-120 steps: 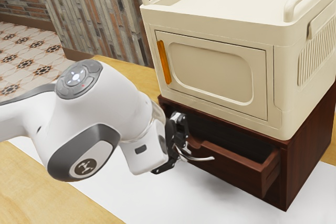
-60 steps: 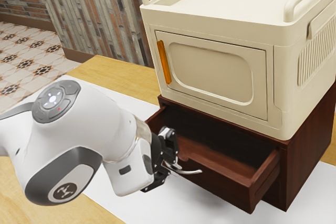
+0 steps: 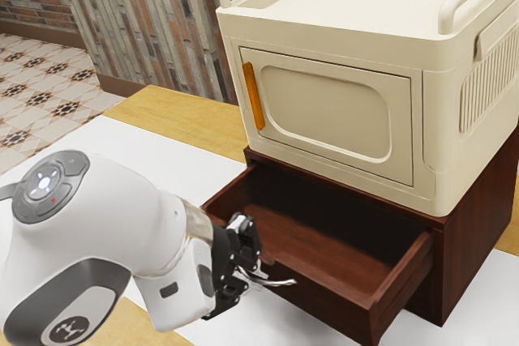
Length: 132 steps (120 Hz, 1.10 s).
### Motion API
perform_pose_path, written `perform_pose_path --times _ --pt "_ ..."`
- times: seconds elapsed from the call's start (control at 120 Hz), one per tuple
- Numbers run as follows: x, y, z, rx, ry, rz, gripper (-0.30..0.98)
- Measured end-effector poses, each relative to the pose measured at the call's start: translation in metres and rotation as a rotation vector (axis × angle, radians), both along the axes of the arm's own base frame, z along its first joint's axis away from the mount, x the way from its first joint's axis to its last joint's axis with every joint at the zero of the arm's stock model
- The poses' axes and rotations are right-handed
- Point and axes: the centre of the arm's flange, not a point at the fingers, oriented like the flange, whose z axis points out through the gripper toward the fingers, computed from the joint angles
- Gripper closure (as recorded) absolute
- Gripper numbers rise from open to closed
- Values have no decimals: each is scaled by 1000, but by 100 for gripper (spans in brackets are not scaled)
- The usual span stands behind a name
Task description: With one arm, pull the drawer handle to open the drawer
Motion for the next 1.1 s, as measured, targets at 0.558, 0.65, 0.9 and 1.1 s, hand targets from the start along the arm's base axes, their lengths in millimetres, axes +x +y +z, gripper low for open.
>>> perform_pose_path --times 0.558,0.65,0.9,1.1 --pt "-30 -7 0 -3 -18 -12 69" --pt "-31 -8 -1 -5 -14 -13 65" --pt "-32 -9 6 -19 0 -6 54" --pt "-31 -12 53 -61 12 6 46"
